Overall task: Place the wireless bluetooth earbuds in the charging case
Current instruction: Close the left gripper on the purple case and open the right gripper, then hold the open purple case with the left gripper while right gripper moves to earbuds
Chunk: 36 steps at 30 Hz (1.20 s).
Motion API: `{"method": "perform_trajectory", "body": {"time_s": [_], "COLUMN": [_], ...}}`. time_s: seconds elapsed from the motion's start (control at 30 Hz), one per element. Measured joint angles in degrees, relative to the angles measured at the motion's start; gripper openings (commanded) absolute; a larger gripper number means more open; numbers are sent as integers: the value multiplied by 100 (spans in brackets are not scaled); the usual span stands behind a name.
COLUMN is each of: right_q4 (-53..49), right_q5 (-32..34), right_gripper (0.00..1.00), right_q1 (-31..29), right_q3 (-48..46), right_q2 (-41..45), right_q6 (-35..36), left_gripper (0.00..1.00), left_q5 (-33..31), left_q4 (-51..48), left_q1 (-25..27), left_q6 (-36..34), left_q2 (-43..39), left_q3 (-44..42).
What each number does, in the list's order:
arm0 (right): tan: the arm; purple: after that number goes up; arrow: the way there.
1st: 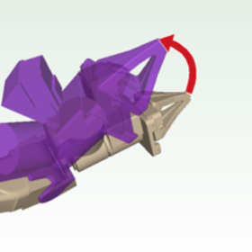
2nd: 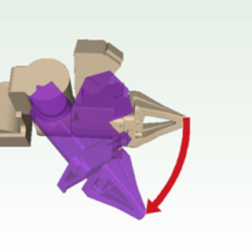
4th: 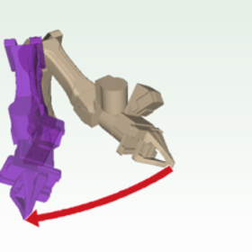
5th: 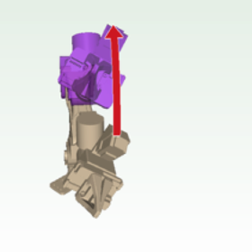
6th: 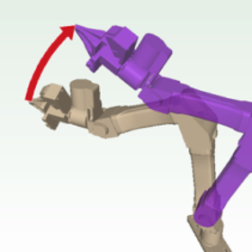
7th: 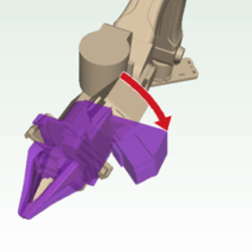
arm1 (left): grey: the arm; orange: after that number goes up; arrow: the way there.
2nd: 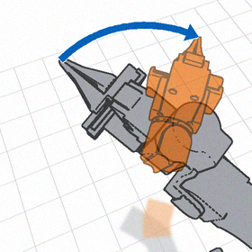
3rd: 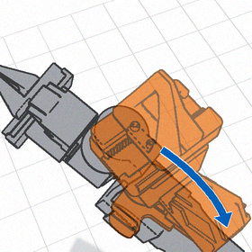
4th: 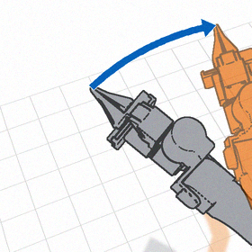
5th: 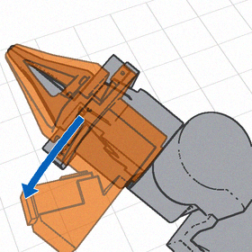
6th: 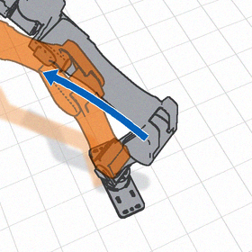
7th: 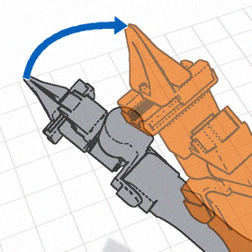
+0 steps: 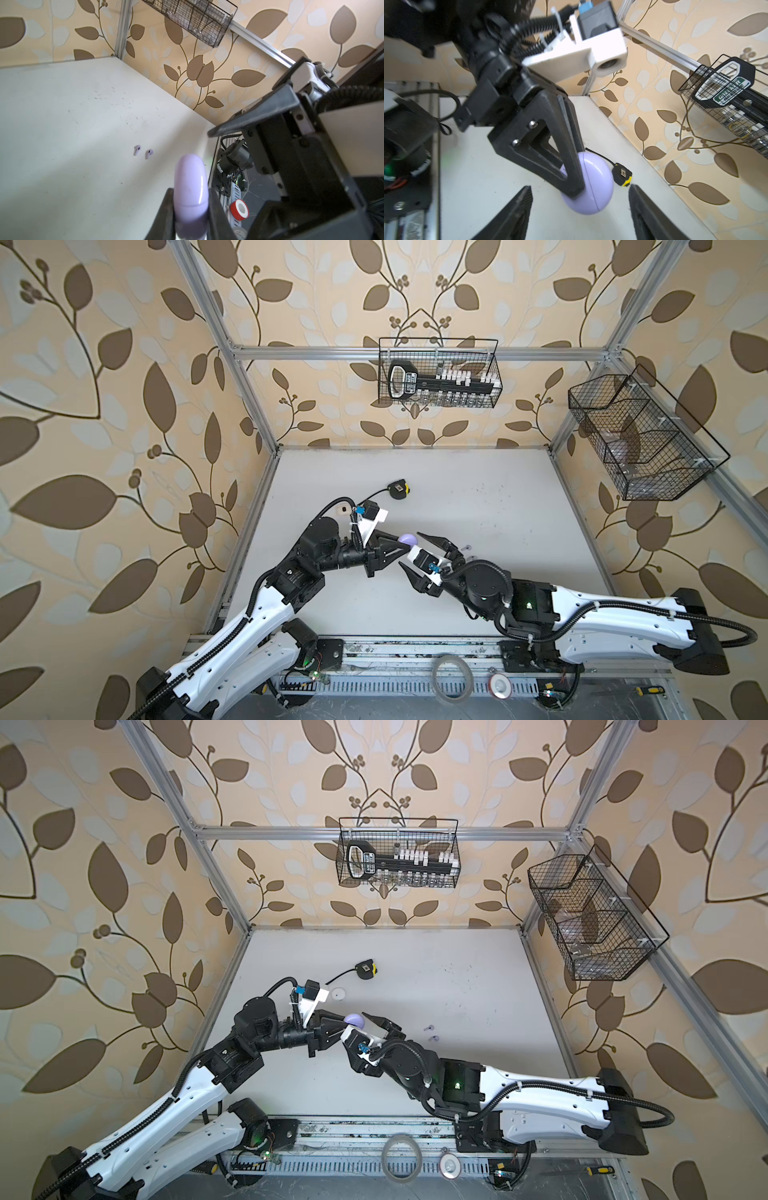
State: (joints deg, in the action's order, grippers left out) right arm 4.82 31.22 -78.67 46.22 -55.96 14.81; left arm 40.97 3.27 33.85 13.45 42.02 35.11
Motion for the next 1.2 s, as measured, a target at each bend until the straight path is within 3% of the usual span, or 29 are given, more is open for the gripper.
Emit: {"method": "perform_trajectory", "body": {"time_s": [0.1, 0.27, 0.63, 0.93, 1.2], "right_q4": [-94, 90, 229, 264, 291], "right_q5": [-39, -192, -507, -398, -258], "right_gripper": [61, 58, 54, 44, 48], "right_q1": [-107, -107, -111, -42, 149], "right_q3": [-33, -398, -455, -455, -452], "right_q2": [540, 1069, 177, 264, 302], "right_q6": [-345, -815, -1392, -1613, -1976], "left_gripper": [0, 0, 0, 0, 0], "left_q5": [264, 721, 1165, 1176, 1257], "left_q4": [264, 767, 1189, 1172, 1147], "left_q1": [0, 22, 72, 79, 149], "left_q6": [-420, -927, -1427, -1486, -1512], "left_q2": [-358, -743, -859, -804, -798], "left_q3": [-396, -931, -1110, -1110, -1110]}}
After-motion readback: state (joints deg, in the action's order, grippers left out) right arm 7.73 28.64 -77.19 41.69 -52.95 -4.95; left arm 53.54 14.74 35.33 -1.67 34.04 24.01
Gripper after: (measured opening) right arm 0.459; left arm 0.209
